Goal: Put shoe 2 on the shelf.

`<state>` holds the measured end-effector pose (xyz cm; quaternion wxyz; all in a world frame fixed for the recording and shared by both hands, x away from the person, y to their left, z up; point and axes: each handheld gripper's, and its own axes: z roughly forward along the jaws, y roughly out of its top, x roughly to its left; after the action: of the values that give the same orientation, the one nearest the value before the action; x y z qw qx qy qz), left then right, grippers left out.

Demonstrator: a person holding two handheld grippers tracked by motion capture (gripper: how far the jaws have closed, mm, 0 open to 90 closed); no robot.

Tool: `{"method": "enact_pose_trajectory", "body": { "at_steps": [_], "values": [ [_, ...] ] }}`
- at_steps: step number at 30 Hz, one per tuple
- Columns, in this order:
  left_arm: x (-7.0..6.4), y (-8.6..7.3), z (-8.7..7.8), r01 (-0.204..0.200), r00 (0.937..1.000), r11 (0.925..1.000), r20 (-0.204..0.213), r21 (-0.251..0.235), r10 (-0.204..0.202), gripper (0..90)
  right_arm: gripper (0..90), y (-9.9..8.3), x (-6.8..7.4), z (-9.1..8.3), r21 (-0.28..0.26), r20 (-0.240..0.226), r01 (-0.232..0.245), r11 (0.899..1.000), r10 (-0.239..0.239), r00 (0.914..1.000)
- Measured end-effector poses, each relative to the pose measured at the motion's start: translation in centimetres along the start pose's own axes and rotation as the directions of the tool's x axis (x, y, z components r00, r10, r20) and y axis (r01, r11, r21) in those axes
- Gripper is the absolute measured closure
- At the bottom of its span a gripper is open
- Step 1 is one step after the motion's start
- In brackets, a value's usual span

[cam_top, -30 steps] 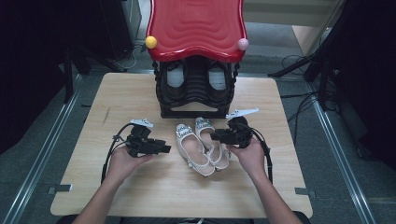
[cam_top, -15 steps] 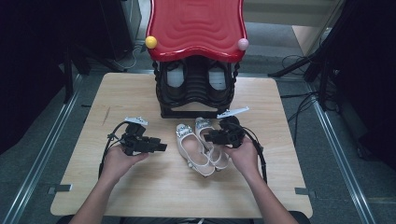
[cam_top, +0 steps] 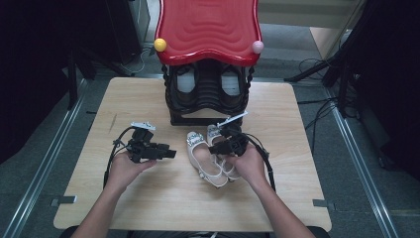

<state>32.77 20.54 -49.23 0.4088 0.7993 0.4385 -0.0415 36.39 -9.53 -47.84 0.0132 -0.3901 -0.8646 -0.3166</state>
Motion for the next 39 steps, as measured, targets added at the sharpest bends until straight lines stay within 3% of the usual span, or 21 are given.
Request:
{"method": "enact_pose_trajectory", "body": {
  "at_steps": [10, 17, 20, 24, 33, 36, 39],
  "values": [
    [0.0, 0.5, 0.6, -0.017, 0.9999, 0.9998, 0.005, 0.013, 0.017, 49.5, 65.5, 0.2, 0.4, 0.6, 0.067, 0.053, -0.009, 0.998, 0.006, 0.9986],
    [0.2, 0.7, 0.8, -0.012, 0.9999, 0.9999, 0.003, 0.007, 0.012, 49.7, 67.6, -0.1, 0.5, 0.8, 0.125, 0.047, -0.038, 0.991, 0.033, 0.9984],
    [0.1, 0.9, 0.8, -0.018, 0.9998, 0.9998, -0.003, 0.008, 0.018, 49.8, 68.1, -0.1, 0.8, 1.3, 0.154, 0.082, -0.026, 0.988, 0.014, 0.9966],
    [0.2, 0.9, 0.7, -0.017, 0.9998, 0.9998, 0.001, 0.009, 0.017, 49.6, 71.3, 0.0, 1.1, 1.5, 0.166, 0.103, -0.029, 0.986, 0.012, 0.9946],
    [0.5, 0.9, 0.4, -0.015, 0.9998, 0.9999, -0.014, 0.001, 0.015, 49.5, 84.3, 0.6, 0.8, 1.5, 0.180, 0.099, -0.028, 0.983, 0.010, 0.9950],
    [0.6, 0.8, 0.3, -0.015, 0.9998, 0.9999, -0.017, -0.003, 0.015, 49.6, 85.1, 0.5, 1.2, 1.5, 0.172, 0.122, -0.018, 0.985, -0.003, 0.9926],
    [0.8, 0.8, 0.3, -0.013, 0.9997, 0.9999, -0.020, 0.003, 0.013, 49.6, 85.7, 0.5, 1.0, 1.2, 0.177, 0.110, -0.027, 0.984, 0.008, 0.9939]
  ]
}}
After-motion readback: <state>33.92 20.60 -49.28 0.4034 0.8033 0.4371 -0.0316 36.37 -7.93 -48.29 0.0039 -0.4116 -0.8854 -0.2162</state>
